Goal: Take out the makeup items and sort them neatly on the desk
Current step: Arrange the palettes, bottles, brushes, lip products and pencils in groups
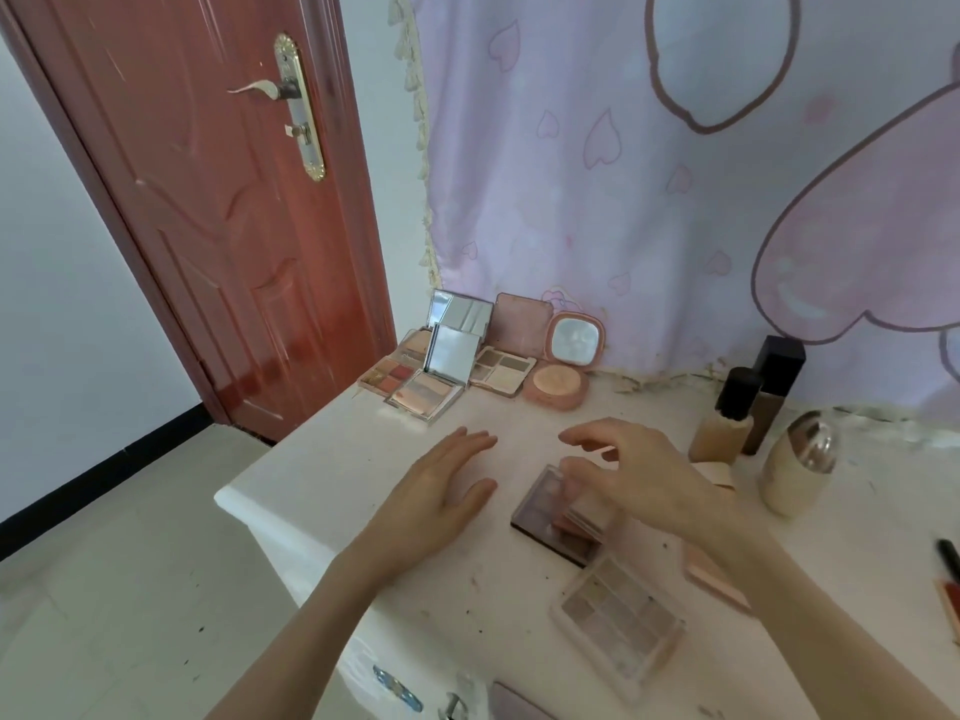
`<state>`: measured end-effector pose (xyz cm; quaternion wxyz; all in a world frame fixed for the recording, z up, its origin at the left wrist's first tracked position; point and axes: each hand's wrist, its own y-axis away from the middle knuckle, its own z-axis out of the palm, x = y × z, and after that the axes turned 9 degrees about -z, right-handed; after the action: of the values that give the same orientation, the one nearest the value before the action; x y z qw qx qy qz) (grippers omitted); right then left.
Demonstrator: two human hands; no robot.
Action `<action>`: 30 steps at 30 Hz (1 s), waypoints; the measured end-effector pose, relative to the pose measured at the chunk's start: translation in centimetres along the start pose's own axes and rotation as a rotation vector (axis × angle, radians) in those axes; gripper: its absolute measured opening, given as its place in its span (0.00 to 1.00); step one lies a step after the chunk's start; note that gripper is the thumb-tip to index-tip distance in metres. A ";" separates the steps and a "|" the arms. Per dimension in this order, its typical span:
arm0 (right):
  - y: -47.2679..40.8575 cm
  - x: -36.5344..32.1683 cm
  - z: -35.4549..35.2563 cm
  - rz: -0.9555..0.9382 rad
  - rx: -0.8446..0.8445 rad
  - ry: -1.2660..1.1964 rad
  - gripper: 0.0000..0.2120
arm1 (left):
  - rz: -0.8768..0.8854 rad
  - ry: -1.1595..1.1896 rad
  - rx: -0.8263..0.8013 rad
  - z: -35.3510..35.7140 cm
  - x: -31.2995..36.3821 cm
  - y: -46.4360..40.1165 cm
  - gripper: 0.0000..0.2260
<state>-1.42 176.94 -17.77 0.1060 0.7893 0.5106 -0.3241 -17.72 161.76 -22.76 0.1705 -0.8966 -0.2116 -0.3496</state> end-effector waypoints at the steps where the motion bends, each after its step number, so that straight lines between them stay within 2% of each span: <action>1: 0.9 0.1 -0.2 0.007 -0.022 0.022 0.18 | -0.009 0.057 -0.035 0.1 0.5 0.4 0.19; 4: 2.9 0.6 -0.3 0.012 -0.047 0.074 0.30 | 0.034 0.120 -0.114 1.2 1.9 0.9 0.21; 6: 3.8 0.8 -0.1 0.009 -0.061 0.137 0.38 | 0.088 0.082 -0.138 2.2 2.7 0.8 0.22; 8: 4.1 1.1 0.1 0.011 -0.089 0.182 0.41 | 0.131 -0.007 -0.143 3.0 3.0 0.6 0.23; 11: 4.4 1.4 0.1 0.014 -0.071 0.192 0.35 | 0.160 -0.091 -0.144 3.3 2.9 0.4 0.23; 17: 4.8 1.4 -0.7 -0.002 -0.016 0.225 0.23 | 0.155 -0.074 -0.134 3.3 3.0 0.3 0.20; 20: 5.2 1.5 -1.5 0.014 -0.018 0.264 0.20 | 0.162 -0.039 -0.132 3.3 3.5 0.0 0.17; 24: 5.7 1.6 -2.1 0.043 -0.061 0.272 0.15 | 0.162 -0.023 -0.234 3.1 4.5 -1.1 0.16; 27: 5.9 1.7 -2.4 0.082 -0.078 0.276 0.16 | 0.126 -0.014 -0.310 2.7 4.9 -1.8 0.18; 30: 6.0 1.8 -2.4 0.090 -0.114 0.348 0.17 | 0.089 -0.014 -0.251 2.1 4.9 -1.7 0.21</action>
<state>5.23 176.72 -18.05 0.0751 0.8481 0.5031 -0.1484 -14.17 165.47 -20.50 0.0706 -0.9218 -0.1274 -0.3592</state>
